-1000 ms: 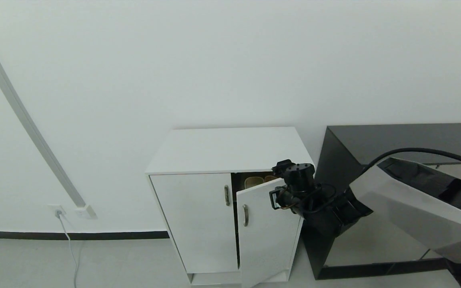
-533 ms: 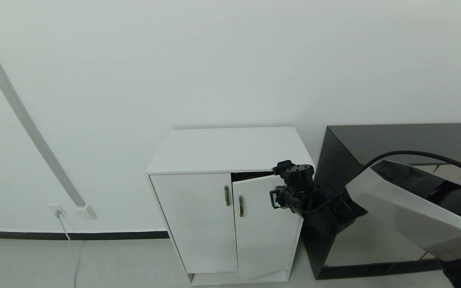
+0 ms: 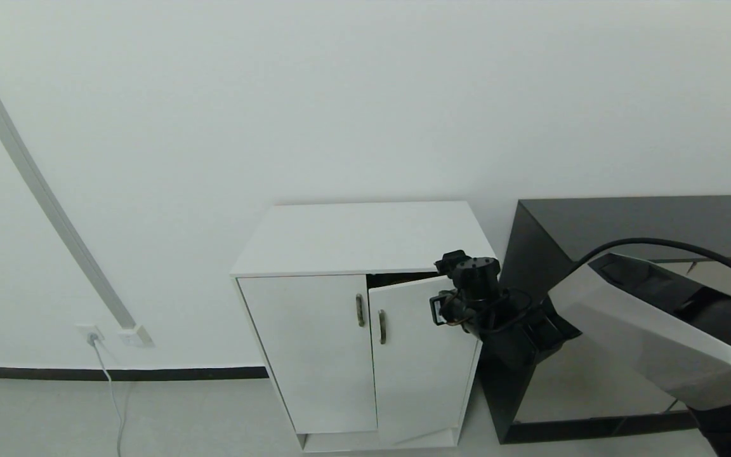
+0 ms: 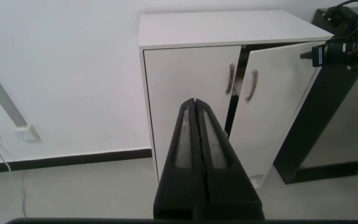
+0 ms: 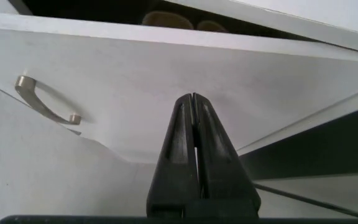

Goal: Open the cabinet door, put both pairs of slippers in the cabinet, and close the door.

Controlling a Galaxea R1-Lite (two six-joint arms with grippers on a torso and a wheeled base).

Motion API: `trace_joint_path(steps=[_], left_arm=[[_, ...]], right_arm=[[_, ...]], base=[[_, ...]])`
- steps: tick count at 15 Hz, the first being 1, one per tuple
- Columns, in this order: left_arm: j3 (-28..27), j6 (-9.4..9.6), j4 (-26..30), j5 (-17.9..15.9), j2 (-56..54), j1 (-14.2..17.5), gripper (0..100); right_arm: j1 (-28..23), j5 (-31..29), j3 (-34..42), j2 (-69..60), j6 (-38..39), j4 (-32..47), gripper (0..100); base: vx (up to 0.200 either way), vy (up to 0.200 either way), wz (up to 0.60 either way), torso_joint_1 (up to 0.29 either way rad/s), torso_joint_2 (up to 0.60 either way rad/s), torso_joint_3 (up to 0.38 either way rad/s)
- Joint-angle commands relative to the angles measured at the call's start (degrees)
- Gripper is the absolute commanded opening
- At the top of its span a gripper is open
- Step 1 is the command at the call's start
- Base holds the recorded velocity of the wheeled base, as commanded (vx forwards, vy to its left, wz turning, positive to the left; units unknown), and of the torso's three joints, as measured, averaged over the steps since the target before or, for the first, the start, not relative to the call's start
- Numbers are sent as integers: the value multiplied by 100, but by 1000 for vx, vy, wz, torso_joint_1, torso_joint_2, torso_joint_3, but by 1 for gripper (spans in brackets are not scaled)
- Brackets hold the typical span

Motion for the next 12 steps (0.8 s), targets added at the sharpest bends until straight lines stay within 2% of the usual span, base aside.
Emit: trace_joint_path(steps=[1,8,12], left_arm=[[0,2,-1,2,-1,-2,0],[0,2,-1,2,-1,-2,0],[0,2,-1,2,-1,-2,0]], right_arm=[[-22,1,-180,82,-1,9,0],[-66,1,-312,82,-1,0,0],[-57,10,-40,73,-1,-123,0]], base=[[0,0,0,0,0,0],[0,0,0,0,0,0],[0,0,0,0,0,0]])
